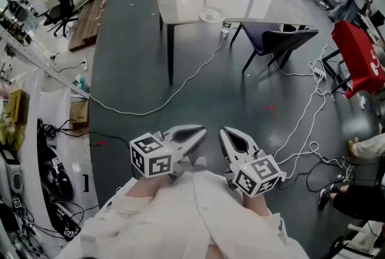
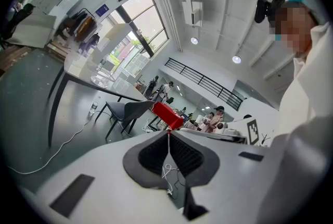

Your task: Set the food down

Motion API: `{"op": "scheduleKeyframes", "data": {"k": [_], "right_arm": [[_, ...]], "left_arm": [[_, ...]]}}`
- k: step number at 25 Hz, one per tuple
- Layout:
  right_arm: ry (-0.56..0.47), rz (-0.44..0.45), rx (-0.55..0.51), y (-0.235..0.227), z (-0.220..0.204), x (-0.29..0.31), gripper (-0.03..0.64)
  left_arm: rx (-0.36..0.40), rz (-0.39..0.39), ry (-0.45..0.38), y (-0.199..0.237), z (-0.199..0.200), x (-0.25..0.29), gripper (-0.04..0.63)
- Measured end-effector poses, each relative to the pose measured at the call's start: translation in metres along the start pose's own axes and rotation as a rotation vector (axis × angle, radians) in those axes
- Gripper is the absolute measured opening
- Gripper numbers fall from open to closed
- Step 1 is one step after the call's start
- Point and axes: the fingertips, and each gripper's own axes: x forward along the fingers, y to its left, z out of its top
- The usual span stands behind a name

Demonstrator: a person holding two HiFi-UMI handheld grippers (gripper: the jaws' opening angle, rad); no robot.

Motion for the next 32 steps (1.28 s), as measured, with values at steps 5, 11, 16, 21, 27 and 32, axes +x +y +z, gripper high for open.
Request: {"op": "scheduleKeyframes", "data": {"k": [5, 11, 16, 21, 27, 32], "right_arm": [[-0.001, -0.007, -0.007, -0.007, 0.005, 0.001, 0.002], [0.012, -0.003, -0.026, -0.005, 0.004, 0.006, 0.002], [0.045, -0.014, -0.043, -0.005, -0.003, 0.008, 0.002], [0.051, -0.026, -0.037, -0.015, -0.004, 0.004, 0.002], [0.034, -0.007, -0.014, -0.02, 0.0, 0.006, 0.002], [0.034, -0.001, 0.017, -0.027, 0.0, 0.007, 0.002]], "left_arm": [[0.003, -0.009, 0.029, -0.002, -0.005, 0.006, 0.021], [0.008, -0.06, 0.083, -0.011, -0.015, 0.015, 0.021], [0.001, -0.056, 0.076, -0.008, -0.015, 0.017, 0.021], [-0.019, -0.056, 0.08, -0.006, -0.015, 0.024, 0.021], [-0.013, -0.048, 0.086, -0.004, -0.015, 0.03, 0.021], [-0.006, -0.015, 0.083, 0.002, -0.016, 0.036, 0.021]]}}
